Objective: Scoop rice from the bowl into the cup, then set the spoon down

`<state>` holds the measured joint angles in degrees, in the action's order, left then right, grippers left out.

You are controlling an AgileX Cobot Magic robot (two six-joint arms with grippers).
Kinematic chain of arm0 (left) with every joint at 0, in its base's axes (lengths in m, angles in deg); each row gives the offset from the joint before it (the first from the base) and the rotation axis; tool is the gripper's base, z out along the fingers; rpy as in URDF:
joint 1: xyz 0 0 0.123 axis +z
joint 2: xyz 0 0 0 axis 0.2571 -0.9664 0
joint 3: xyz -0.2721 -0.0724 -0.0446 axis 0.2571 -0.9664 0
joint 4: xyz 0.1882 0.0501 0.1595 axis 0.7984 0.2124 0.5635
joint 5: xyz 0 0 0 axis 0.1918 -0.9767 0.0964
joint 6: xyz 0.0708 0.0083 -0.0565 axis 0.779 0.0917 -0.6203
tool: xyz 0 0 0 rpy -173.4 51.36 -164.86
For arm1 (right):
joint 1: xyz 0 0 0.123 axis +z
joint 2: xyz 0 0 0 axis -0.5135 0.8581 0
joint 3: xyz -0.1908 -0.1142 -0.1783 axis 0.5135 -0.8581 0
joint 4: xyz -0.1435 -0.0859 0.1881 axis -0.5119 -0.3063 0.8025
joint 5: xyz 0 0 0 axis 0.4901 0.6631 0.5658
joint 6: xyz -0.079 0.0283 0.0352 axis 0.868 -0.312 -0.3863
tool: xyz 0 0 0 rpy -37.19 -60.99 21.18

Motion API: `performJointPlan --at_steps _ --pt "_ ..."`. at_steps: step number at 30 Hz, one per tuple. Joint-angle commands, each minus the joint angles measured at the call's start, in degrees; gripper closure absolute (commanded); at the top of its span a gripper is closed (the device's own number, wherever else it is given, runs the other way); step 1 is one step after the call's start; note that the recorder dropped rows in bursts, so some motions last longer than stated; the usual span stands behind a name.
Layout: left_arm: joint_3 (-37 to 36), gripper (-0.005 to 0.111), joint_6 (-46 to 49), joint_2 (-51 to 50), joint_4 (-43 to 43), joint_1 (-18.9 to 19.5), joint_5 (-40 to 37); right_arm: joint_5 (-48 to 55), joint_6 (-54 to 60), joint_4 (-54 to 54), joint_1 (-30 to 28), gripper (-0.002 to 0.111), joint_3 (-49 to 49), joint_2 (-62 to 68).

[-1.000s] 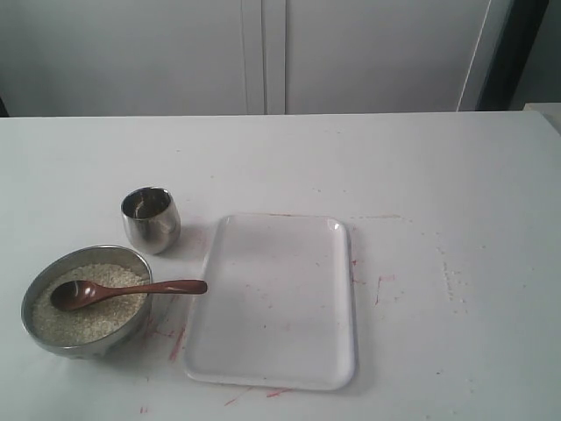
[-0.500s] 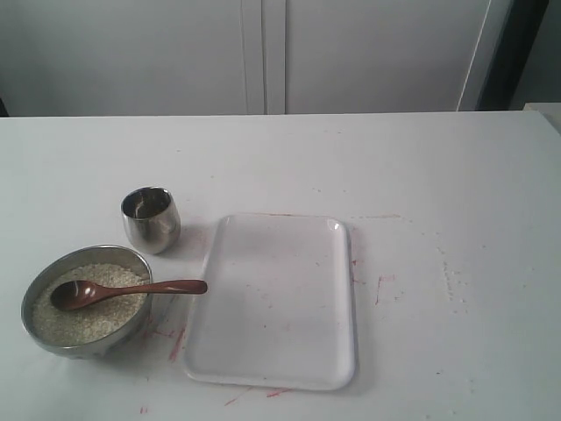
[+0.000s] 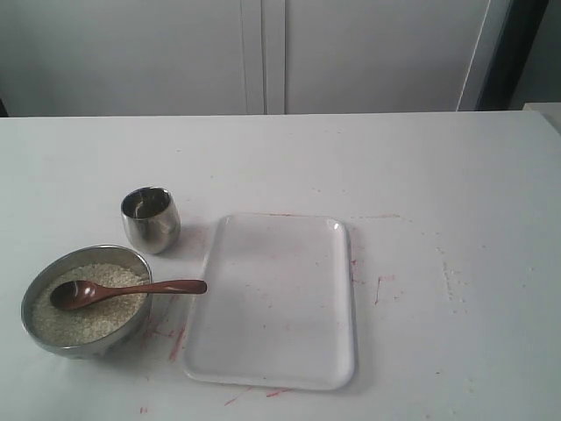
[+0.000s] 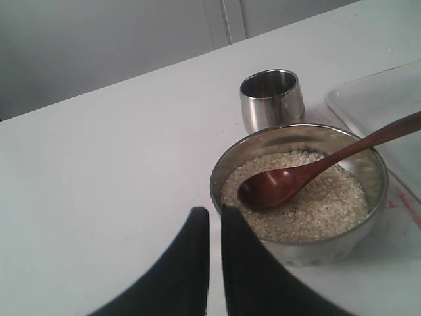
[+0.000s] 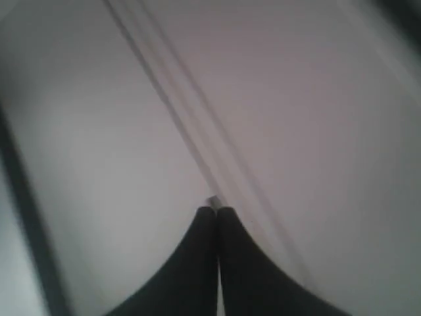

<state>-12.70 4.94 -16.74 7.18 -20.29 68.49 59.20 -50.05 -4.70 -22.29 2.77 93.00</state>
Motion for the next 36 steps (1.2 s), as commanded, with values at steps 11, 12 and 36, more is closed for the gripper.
performJointPlan --at_steps 11,12,36 --pt "0.18 0.092 -0.27 -0.04 -0.48 0.09 0.27 7.03 39.08 22.41 4.02 0.108 0.64 -1.34" --pt "0.18 0.092 -0.27 -0.04 -0.48 0.09 0.27 7.04 44.13 26.59 4.02 0.108 0.64 -1.2" --pt "0.18 0.092 -0.27 -0.04 -0.48 0.09 0.27 42.0 141.23 98.4 13.42 0.108 0.64 17.97"
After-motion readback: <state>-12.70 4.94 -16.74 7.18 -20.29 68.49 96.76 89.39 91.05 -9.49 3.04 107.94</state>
